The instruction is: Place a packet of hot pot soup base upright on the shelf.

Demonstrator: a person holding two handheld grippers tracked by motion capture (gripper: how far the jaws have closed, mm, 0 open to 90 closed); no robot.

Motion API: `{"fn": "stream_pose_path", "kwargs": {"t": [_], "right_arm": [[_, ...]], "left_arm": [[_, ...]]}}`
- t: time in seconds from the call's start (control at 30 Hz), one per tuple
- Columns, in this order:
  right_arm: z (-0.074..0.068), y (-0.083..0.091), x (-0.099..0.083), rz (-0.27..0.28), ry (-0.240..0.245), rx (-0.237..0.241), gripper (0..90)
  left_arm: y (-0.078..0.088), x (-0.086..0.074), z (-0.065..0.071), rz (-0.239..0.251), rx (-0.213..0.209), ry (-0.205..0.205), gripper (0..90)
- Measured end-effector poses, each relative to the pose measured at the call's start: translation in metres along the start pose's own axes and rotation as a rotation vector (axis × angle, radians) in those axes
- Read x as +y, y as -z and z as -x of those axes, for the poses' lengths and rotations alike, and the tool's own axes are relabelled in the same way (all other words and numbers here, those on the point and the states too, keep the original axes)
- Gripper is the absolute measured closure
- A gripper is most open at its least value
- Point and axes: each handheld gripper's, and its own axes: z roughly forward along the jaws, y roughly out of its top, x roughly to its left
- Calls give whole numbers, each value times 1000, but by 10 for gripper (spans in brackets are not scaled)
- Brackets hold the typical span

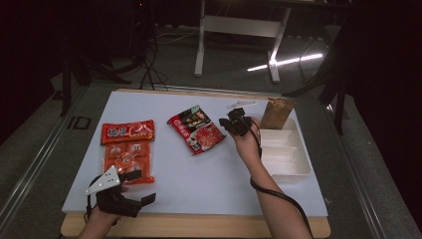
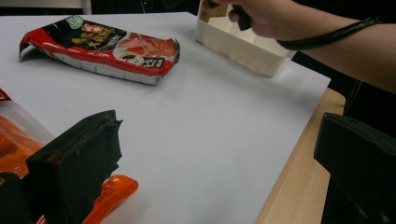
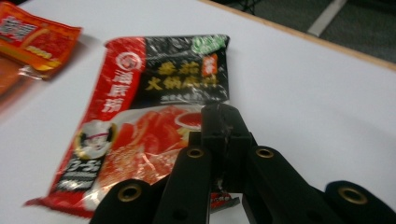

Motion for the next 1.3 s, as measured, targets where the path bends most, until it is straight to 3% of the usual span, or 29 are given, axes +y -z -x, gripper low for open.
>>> {"fn": "stream_pose_path", "kwargs": {"t": [0.3,0.5,0.57,0.87,1.3], "right_arm": [[9,-29,-8,-44,-41,-79,900],[14,-41,-17,-86,-57,-97,900],[16,-48,-23,-123,-50,-95,900],[14,-49,-33,-143,-70,-61,900],[-7,-38,-43,-147,-49,-35,900]], "left_arm": [[1,0,1,-4,-9,-4,9],[1,-1,1,-4,-12,0,9],[0,-1,1,-4,-13,0,9],[-1,-1,1,-10,-12,1,9],[-2,0,1,-11,-11,0,9]]}}
